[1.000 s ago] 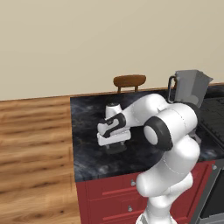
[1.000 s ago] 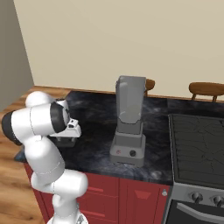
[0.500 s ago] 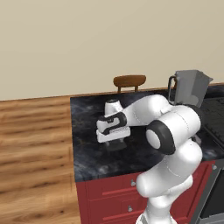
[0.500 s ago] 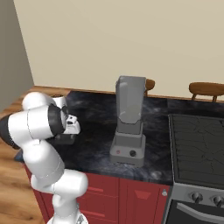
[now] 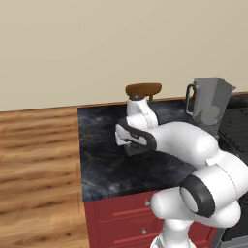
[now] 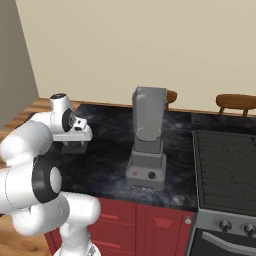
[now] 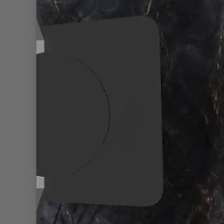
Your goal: Open the blender lid, put the pear in the blender, close the lid, and start the blender.
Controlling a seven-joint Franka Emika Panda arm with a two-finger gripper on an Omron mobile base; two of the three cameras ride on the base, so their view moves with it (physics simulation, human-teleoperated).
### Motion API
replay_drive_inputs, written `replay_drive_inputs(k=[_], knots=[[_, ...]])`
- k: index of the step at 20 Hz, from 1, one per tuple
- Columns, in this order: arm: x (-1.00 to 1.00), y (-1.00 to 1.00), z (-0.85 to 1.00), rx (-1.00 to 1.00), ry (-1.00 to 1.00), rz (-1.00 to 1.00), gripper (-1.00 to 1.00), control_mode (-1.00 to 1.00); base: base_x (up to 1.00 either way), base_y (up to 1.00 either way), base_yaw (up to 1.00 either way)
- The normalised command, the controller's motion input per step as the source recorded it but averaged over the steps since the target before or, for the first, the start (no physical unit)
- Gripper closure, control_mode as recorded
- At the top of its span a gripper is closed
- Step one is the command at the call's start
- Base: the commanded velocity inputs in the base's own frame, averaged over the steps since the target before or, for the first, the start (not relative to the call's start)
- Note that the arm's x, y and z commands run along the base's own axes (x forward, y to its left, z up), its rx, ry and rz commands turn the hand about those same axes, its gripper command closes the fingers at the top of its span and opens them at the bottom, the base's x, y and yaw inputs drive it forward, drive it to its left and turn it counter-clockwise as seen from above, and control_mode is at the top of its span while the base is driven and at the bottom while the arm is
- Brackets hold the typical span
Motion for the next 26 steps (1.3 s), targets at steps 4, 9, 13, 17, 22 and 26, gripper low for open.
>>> replay_drive_inputs(k=[4, 9, 13, 17, 22, 26], knots=[[-0.2, -0.51, 1.0, 0.0, -0.17, 0.0, 1.0, -1.0, 0.0, 0.0, 0.0], [-0.04, -0.51, 1.0, 0.0, -0.14, 0.0, 1.0, -1.0, 0.0, 0.0, 0.0], [0.0, -0.45, 1.0, 0.0, -0.12, 0.0, 1.0, -1.0, 0.0, 0.0, 0.0], [0.0, -0.33, 1.0, 0.0, -0.12, 0.0, 1.0, -1.0, 0.0, 0.0, 0.0], [0.0, -0.27, 1.0, 0.0, -0.1, 0.0, 1.0, -1.0, 0.0, 0.0, 0.0], [0.0, -0.28, 0.93, 0.0, -0.08, -0.03, 1.0, -1.0, 0.0, 0.0, 0.0]])
